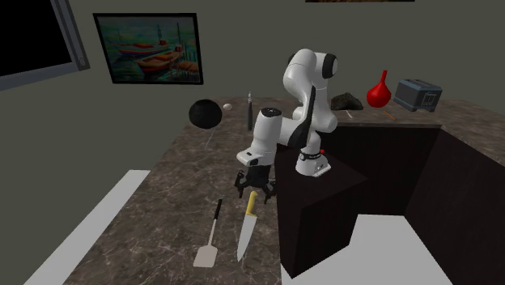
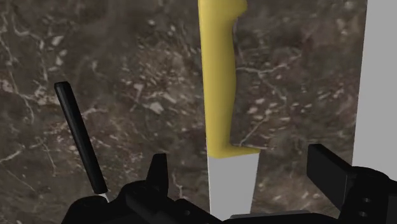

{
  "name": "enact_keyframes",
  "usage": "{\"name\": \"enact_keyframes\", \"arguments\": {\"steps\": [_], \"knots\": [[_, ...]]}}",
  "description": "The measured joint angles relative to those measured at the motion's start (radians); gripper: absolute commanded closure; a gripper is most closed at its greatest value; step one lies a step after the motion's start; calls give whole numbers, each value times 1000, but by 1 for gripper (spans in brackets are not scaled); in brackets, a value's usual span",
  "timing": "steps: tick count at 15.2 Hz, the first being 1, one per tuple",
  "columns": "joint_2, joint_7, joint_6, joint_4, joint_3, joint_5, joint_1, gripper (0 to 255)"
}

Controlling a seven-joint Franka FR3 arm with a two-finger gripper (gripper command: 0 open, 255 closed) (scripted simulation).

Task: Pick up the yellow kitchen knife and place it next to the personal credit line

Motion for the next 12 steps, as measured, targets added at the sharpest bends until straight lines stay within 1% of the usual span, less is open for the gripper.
{"name": "enact_keyframes", "arguments": {"steps": [4,8,12], "knots": [[47,7,29,22,3,-23,11,0],[94,17,76,21,-5,-43,13,0],[106,24,87,21,-7,-50,16,0]]}}
